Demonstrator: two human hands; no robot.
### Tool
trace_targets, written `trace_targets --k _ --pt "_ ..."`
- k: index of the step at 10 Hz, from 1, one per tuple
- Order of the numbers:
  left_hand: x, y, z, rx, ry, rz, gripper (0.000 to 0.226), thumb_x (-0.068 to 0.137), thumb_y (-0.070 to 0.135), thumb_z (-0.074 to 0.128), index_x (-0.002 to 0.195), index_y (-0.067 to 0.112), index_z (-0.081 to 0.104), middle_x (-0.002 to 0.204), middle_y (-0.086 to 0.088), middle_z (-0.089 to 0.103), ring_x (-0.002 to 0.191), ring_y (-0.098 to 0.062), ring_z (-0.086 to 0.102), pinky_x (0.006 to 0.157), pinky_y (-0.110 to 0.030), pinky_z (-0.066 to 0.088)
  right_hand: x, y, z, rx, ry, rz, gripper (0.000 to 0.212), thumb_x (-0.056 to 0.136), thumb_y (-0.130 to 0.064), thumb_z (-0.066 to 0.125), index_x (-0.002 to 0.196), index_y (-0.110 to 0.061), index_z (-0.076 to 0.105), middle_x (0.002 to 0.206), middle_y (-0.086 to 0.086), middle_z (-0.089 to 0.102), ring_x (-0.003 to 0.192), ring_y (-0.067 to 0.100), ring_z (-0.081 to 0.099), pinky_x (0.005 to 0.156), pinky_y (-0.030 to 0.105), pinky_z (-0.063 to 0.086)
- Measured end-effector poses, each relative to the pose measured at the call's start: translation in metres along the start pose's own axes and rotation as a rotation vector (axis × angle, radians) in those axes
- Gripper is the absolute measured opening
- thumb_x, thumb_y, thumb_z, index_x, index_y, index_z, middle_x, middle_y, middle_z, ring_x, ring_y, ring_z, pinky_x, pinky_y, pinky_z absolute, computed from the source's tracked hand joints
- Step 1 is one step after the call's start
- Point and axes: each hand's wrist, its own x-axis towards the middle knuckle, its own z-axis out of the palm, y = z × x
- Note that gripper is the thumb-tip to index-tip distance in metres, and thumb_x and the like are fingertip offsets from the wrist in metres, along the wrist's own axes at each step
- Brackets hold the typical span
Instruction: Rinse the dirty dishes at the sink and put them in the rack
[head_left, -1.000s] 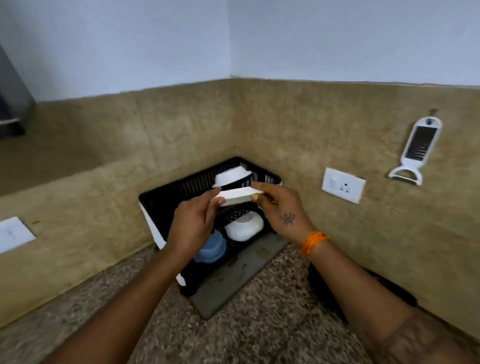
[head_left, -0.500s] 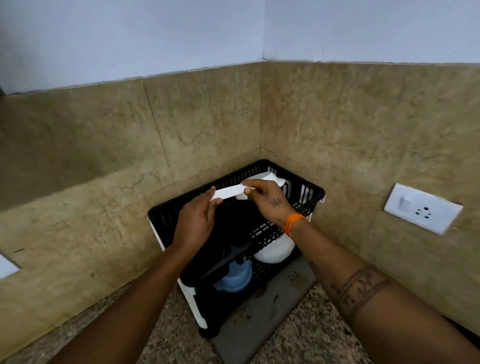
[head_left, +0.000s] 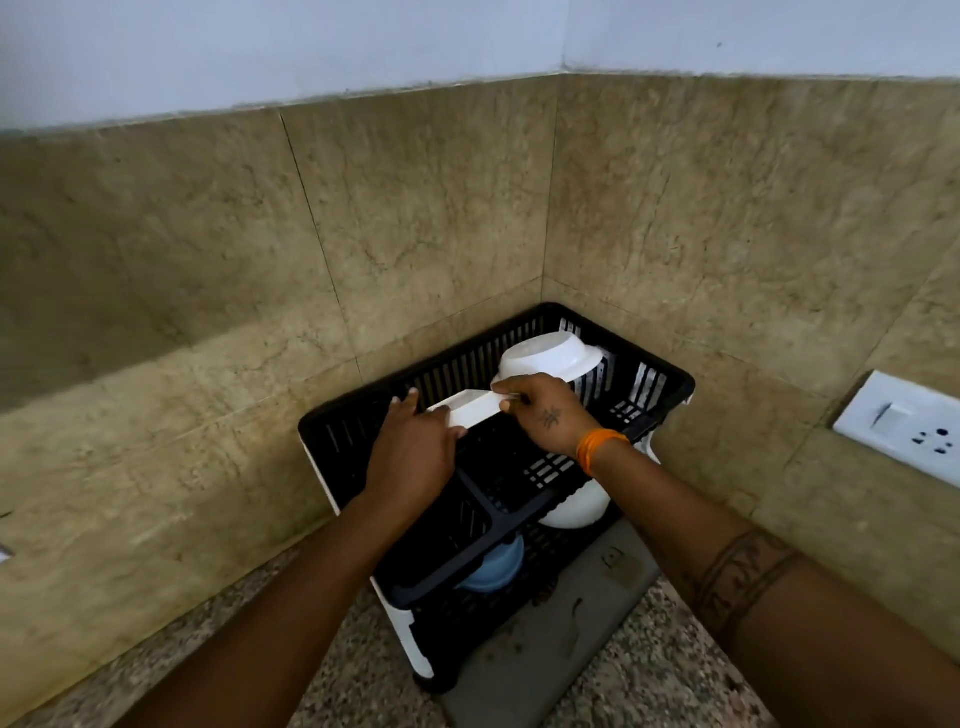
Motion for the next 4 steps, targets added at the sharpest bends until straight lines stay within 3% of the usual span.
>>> trace_targets --k 2,3,4 --pt "-0.004 0.005 -0.013 -0.069 -0.018 -0.021 0.034 0.102 0.035 0.056 0.121 0.012 0.072 0.124 -0.023 0.070 0.141 -0.041 0.048 0.120 -0.049 0.033 -0.006 -0.003 0.002 -0.034 0.138 -0.001 0.030 0.093 -0.013 0.071 0.123 -0.008 0.072 0.128 0.013 0.067 0.118 0.029 0.063 0.105 0.035 0.047" --pt "-0.011 0.010 -0.019 -0.213 0.073 0.009 0.033 0.101 0.032 0.058 0.126 0.015 0.071 0.125 -0.017 0.073 0.137 -0.037 0.054 0.114 -0.047 0.043 -0.020 -0.006 -0.003 0.010 0.162 -0.015 0.029 0.094 -0.012 0.071 0.122 -0.007 0.072 0.127 0.013 0.068 0.116 0.026 0.065 0.104 0.033 0.048" --pt "-0.022 0.027 -0.027 -0.508 0.192 -0.014 0.035 0.099 0.033 0.064 0.130 0.019 0.071 0.125 -0.001 0.075 0.118 -0.017 0.068 0.097 -0.024 0.051 -0.050 -0.007 -0.008 0.164 0.273 -0.018 0.026 0.096 -0.020 0.070 0.119 -0.010 0.074 0.119 0.005 0.073 0.110 0.014 0.068 0.101 0.031 0.053"
